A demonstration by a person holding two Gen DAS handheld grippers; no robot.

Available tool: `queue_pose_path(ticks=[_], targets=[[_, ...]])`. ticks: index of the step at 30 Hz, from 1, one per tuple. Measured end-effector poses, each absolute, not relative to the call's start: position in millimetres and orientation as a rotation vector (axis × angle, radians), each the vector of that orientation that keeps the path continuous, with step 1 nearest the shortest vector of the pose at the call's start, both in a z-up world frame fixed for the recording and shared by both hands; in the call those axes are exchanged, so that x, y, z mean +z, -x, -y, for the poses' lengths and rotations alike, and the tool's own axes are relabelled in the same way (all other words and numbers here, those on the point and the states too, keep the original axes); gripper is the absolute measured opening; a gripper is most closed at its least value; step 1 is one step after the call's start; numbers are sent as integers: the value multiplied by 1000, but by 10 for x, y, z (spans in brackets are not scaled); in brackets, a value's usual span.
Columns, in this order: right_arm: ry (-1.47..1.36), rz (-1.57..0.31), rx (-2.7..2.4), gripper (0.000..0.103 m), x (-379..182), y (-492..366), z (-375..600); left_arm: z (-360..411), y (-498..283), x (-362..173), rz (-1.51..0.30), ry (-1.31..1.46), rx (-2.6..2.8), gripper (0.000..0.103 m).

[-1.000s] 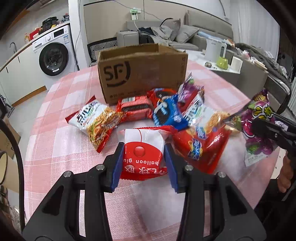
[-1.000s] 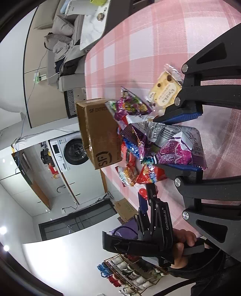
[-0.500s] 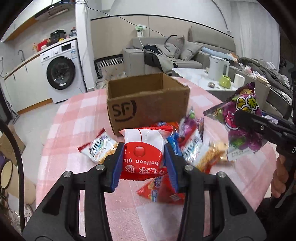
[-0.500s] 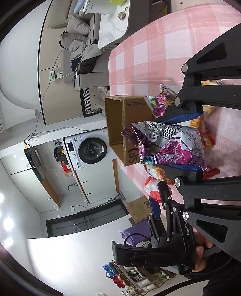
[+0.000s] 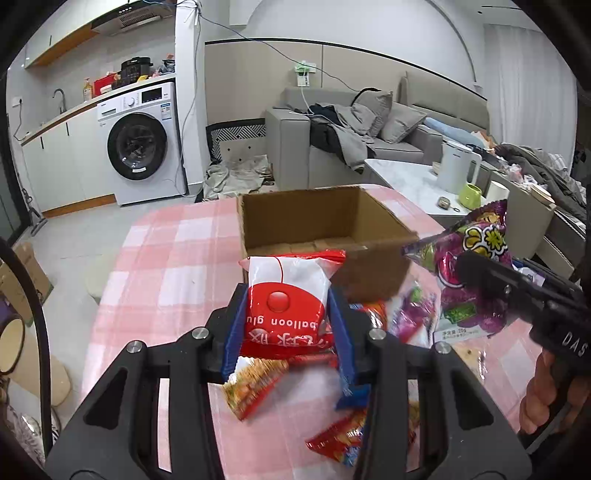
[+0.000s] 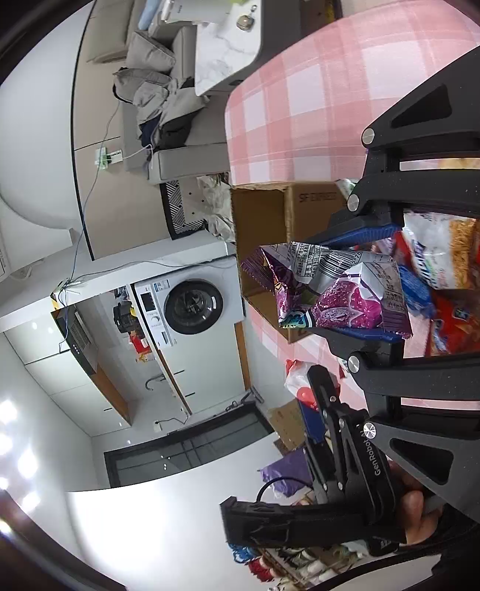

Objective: Organize snacks
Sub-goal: 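Carry both bags over the SF box and lower them inside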

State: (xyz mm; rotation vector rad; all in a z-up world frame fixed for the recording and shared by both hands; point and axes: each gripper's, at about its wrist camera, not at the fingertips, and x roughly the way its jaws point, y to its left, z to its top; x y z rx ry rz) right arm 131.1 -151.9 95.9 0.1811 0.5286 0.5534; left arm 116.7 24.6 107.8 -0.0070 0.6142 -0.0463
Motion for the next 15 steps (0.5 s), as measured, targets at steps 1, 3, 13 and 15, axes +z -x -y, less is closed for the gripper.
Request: queue_pose_path(ticks=[1,3,13,15], targets=[[-186,-536,553,37,965,-1375,1491,-263,-1221,1101,-616,10,-41,39],[-195,-544,549,37,973,-1494,1458,-294,-1336,1148,-619,17,-26,39],[-216,-591,550,37,956,-2041,1429,-387,-2009,1137,-670,42,0,39],[-209,-599,549,37,954,-2129,1414,-393,-2167,1091,-685,49,6,39]])
